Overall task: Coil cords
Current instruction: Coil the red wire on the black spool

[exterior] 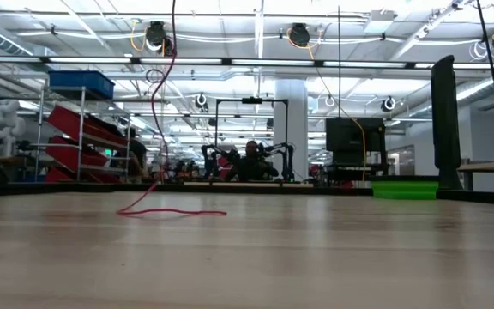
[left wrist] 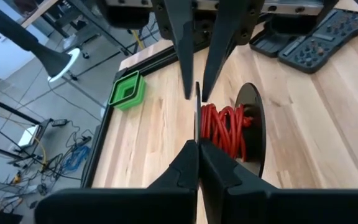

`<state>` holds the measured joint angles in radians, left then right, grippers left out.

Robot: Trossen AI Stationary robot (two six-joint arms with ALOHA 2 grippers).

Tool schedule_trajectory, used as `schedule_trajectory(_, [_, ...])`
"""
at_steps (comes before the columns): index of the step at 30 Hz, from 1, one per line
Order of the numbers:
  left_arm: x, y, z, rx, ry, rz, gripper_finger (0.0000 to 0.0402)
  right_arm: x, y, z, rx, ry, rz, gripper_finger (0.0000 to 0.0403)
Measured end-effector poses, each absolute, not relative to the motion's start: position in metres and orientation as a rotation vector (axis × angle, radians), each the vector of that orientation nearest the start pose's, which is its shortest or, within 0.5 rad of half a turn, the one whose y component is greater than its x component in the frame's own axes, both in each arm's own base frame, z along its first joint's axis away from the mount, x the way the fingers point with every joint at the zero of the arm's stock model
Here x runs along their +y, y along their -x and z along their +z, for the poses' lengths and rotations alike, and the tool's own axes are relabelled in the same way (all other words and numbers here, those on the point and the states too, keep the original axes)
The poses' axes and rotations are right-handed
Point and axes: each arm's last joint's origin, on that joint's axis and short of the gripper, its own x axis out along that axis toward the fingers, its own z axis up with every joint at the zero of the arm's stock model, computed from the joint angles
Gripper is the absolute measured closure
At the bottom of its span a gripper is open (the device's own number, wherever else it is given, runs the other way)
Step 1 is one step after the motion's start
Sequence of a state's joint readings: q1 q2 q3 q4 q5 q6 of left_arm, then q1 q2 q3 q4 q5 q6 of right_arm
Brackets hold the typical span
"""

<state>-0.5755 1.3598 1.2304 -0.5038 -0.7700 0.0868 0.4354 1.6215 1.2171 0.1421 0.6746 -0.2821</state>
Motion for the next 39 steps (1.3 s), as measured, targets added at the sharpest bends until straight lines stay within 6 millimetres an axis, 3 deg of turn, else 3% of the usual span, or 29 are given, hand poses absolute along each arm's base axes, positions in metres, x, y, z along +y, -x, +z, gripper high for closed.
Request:
schedule_trajectory(7, [-0.145,-0.242,0.340,0.499,-0.496,0.130,0.0399,0.144,-0.339,0.303,0.245,0.346,-0.283,0.0322])
schedule_trajectory(13, [-0.152,-0.226,0.348,0.470,-0.501,0.097,0.0400,0.132,-0.342,0.295,0.314,0.292,-0.310,0.0296])
schedule_trajectory(16, [-0.156,-0.217,0.353,0.445,-0.499,0.087,0.0400,0.124,-0.345,0.289,0.339,0.228,-0.224,0.0291])
schedule_trajectory(20, [-0.159,-0.207,0.358,0.416,-0.501,0.089,0.0400,0.113,-0.352,0.270,0.274,0.180,-0.083,0.0291])
schedule_trajectory(28, [-0.162,-0.203,0.360,0.399,-0.512,0.113,0.0400,0.096,-0.377,0.222,0.129,0.192,-0.110,0.0291])
schedule_trajectory(31, [-0.162,-0.203,0.360,0.398,-0.511,0.115,0.0398,0.097,-0.389,0.206,0.094,0.188,-0.008,0.0291])
schedule_trajectory(39, [-0.161,-0.203,0.360,0.396,-0.518,0.138,0.0395,0.103,-0.416,0.191,0.038,0.135,0.179,0.0291])
